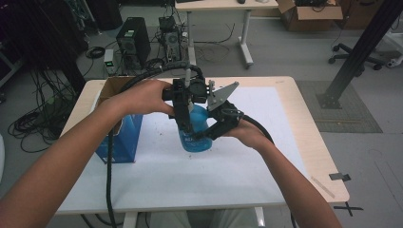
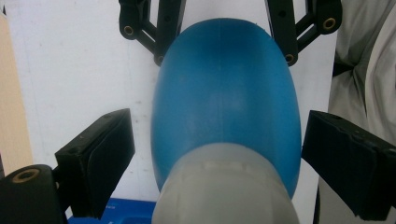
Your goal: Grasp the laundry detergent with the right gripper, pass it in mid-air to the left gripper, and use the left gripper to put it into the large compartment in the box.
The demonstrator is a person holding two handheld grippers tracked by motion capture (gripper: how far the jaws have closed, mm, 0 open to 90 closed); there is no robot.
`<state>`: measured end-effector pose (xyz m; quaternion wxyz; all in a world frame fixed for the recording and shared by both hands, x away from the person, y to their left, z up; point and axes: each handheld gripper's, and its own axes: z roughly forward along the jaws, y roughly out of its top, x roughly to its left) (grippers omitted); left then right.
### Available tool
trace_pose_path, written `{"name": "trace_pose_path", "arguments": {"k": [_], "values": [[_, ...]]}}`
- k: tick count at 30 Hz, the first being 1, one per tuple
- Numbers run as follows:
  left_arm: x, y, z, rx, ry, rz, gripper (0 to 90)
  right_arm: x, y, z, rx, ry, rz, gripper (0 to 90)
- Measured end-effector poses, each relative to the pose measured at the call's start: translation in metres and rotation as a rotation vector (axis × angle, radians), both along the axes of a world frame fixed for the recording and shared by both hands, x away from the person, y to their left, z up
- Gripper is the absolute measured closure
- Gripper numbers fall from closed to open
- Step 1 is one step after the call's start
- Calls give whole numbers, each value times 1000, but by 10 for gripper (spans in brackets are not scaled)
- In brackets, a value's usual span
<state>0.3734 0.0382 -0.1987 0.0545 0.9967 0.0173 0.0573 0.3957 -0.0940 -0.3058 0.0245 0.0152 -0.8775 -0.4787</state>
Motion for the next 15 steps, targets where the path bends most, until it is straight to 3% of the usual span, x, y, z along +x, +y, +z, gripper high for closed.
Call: {"name": "trace_pose_path", "arguments": {"k": [15], "values": [[1, 3, -1, -8, 10, -2, 170, 0, 1, -1, -4, 3, 2, 441]]}}
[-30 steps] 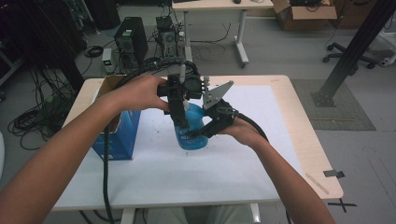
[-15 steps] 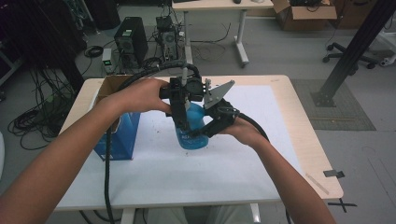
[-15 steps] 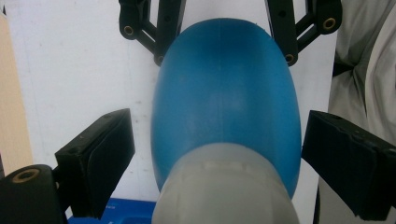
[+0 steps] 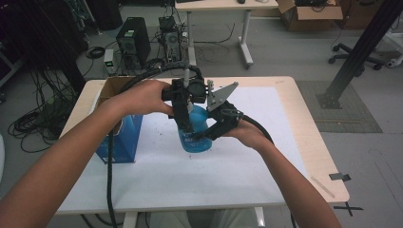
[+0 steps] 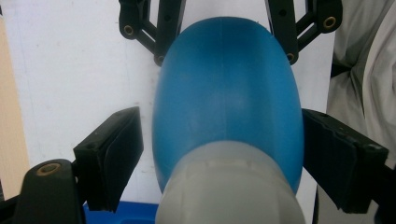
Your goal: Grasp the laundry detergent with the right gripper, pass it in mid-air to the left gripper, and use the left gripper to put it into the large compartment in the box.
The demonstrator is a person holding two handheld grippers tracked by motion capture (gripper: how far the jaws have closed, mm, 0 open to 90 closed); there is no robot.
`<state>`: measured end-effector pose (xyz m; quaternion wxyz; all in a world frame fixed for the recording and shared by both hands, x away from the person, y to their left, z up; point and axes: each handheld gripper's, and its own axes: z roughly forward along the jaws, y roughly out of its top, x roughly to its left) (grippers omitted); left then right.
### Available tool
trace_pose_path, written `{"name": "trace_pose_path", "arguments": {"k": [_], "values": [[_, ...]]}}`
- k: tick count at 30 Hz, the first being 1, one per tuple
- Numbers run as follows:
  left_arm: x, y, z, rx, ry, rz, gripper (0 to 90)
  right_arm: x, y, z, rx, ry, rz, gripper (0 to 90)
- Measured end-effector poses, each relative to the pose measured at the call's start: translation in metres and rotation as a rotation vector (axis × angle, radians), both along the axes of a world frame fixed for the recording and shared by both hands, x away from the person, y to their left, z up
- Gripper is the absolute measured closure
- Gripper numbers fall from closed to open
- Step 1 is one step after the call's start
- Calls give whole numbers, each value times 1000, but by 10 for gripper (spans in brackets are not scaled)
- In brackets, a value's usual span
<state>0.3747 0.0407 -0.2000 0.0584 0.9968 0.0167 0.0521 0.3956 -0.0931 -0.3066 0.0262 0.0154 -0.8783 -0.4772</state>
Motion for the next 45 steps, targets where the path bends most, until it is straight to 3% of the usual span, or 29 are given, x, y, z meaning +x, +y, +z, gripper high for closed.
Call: {"name": "trace_pose_path", "arguments": {"k": [11, 23, 45], "values": [[-1, -1, 0, 0, 8, -8, 230, 0, -1, 1, 3, 1, -1, 441], [0, 0, 1, -6, 7, -13, 369, -1, 0, 1, 2, -4, 2, 441], [-4, -3, 4, 7, 22, 11, 381, -4, 1, 1, 12, 0, 26, 424]]}}
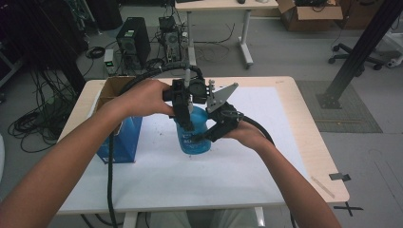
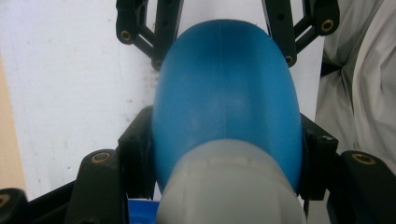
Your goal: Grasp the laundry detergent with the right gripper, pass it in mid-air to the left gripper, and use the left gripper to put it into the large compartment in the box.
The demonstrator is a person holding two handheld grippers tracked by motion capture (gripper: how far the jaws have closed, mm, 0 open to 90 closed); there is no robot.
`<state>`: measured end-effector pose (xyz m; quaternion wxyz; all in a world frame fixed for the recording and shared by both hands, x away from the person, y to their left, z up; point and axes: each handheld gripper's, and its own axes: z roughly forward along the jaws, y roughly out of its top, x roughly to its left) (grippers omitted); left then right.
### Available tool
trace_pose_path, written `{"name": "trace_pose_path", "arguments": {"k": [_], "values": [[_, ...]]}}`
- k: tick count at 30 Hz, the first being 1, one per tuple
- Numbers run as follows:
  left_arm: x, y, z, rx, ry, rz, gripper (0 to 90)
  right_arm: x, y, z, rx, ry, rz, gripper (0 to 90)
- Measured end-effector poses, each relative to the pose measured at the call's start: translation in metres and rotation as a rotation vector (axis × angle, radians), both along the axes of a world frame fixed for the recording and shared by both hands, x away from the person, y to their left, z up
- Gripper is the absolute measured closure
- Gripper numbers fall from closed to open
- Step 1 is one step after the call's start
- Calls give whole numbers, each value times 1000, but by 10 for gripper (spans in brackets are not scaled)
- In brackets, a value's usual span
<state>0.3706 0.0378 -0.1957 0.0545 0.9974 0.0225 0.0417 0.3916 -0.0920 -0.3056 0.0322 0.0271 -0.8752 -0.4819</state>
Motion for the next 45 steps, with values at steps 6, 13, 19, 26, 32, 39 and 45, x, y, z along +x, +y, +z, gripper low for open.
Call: {"name": "trace_pose_path", "arguments": {"k": [6, 13, 19, 26, 32, 39, 45], "values": [[3, 4, 8, 5, -28, 40, 381, 1, -7, -5, -23, 13, -63, 190], [5, 13, 16, 52, -41, 102, 380, 7, -36, 0, -71, 17, -192, 138], [14, 24, 31, 82, -84, 228, 379, 5, -61, 8, -234, -32, -278, 118], [28, 42, 52, 69, -135, 420, 379, -2, -87, 20, -375, -84, -335, 98], [35, 54, 71, 66, -162, 542, 378, -8, -112, 31, -418, -97, -381, 100], [41, 77, 94, 50, -186, 737, 378, -15, -133, 40, -470, -91, -403, 99], [40, 98, 108, 23, -198, 897, 378, -22, -148, 44, -479, -84, -419, 99]]}}
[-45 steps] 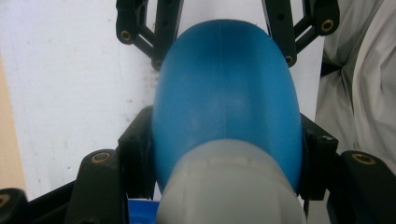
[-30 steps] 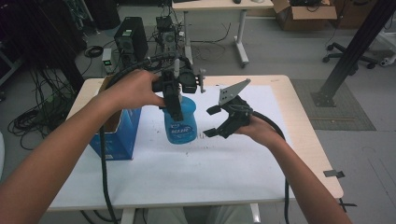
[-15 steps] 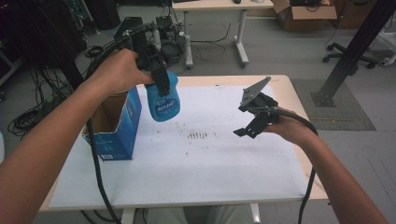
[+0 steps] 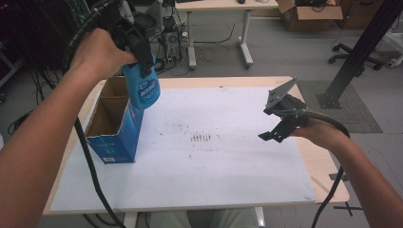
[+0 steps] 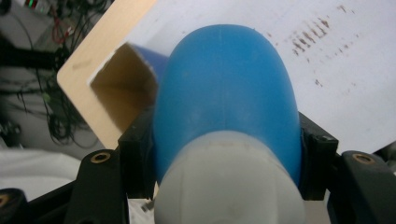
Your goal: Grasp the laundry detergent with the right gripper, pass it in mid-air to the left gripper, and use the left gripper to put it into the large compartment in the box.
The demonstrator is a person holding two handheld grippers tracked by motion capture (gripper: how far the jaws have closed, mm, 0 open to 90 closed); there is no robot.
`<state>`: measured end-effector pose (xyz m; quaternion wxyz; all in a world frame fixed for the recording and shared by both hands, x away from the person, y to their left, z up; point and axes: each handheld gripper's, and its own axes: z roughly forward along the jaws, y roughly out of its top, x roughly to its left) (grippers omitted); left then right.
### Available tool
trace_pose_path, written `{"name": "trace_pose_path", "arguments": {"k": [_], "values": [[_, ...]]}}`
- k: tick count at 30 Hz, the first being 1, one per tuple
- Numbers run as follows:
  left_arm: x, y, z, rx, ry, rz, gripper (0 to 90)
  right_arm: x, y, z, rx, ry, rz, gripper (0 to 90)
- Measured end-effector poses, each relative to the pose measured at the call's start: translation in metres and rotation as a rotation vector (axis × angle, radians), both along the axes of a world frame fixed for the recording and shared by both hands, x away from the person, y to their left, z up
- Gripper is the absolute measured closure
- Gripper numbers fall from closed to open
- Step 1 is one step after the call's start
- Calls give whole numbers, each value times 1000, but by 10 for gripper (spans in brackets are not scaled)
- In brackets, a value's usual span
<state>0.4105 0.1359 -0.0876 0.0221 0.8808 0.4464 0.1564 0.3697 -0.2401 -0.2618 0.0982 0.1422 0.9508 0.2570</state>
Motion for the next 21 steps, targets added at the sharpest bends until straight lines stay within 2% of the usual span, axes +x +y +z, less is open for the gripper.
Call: {"name": "trace_pose_path", "arguments": {"k": [3, 7, 11, 17, 21], "values": [[-1, 9, 4, -23, -16, 82, 379, -4, -6, 2, -1, -8, -1, 100], [-1, 21, 11, -29, -17, 185, 380, -8, -11, 2, -10, -17, 2, 102], [-1, 33, 17, -51, -26, 272, 381, -9, -13, 2, -9, -19, 3, 102], [-1, 52, 22, -80, -32, 394, 381, -9, -12, 3, -20, -34, 9, 105], [-2, 64, 21, -84, -41, 449, 381, -8, -12, 5, -13, -35, 9, 106]]}}
